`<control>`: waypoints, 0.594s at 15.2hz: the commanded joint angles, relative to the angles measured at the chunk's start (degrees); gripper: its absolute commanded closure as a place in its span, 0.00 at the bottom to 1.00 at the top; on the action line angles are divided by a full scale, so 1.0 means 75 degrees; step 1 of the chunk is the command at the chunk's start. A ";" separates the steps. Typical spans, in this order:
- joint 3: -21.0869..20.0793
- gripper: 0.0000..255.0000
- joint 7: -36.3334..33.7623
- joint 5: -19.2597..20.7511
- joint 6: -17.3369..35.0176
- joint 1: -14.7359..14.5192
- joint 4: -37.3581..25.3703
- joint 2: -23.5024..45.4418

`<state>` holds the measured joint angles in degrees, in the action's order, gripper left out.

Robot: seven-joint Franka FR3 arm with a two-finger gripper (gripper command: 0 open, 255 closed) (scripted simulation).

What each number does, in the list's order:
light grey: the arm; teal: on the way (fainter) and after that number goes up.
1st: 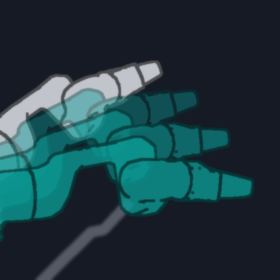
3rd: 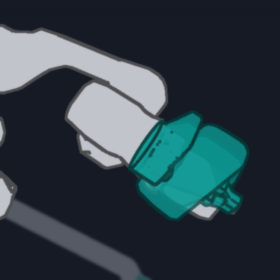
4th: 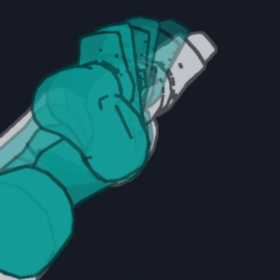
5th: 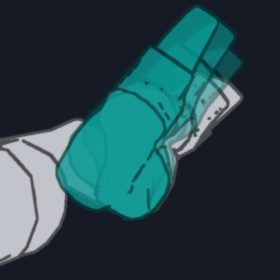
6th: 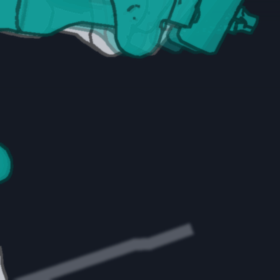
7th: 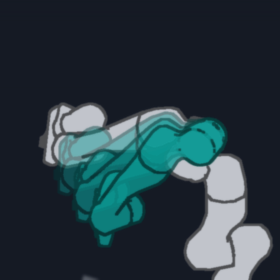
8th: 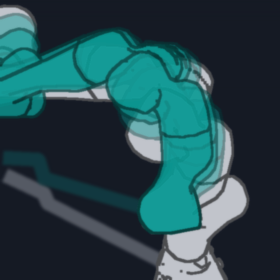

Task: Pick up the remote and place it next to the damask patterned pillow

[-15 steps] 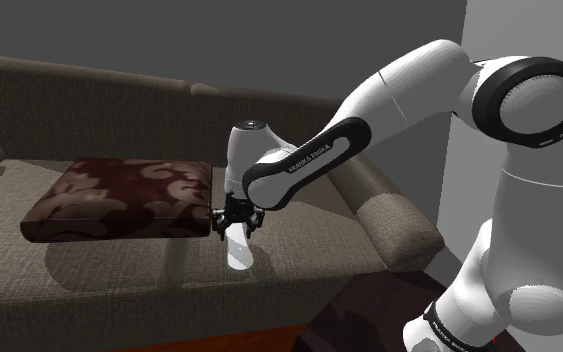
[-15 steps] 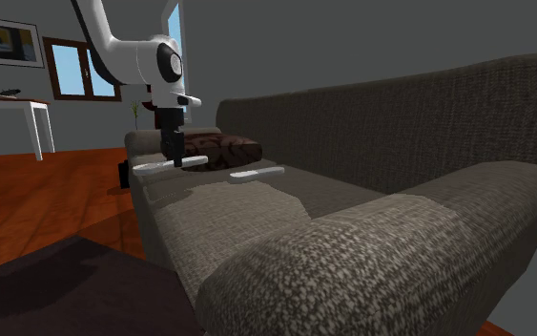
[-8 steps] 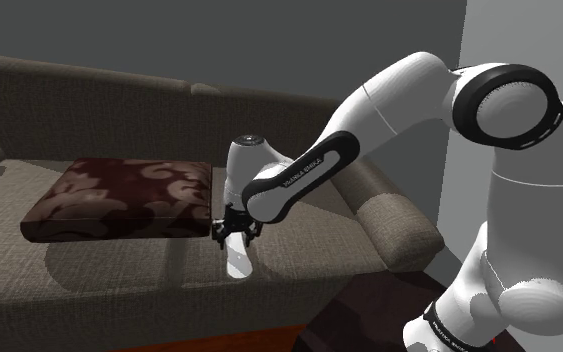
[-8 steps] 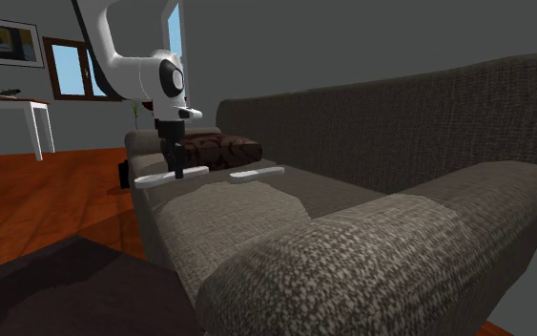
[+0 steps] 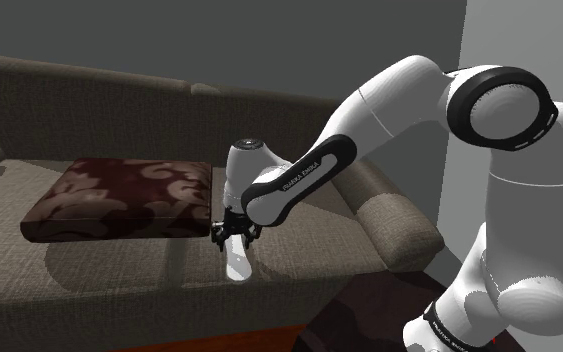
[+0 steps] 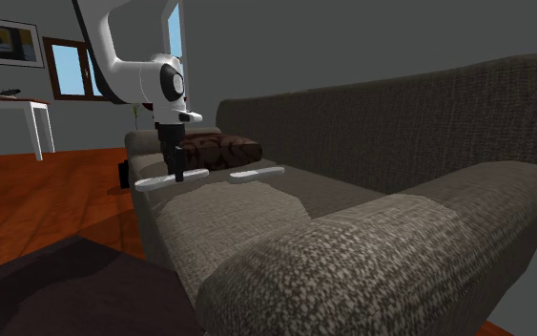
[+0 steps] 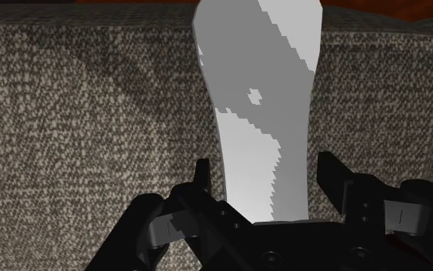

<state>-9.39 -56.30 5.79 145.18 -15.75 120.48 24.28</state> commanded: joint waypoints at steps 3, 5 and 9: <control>0.0000 0.00 -0.0001 0.0000 0.0001 -0.0001 -0.0002 -0.0001; 0.0000 0.00 -0.0001 0.0000 0.0001 -0.0001 -0.0002 -0.0001; -0.0104 0.00 0.0114 -0.0168 -0.0607 0.0083 -0.0006 -0.0612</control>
<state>-9.92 -55.60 4.91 142.30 -15.23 120.74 21.05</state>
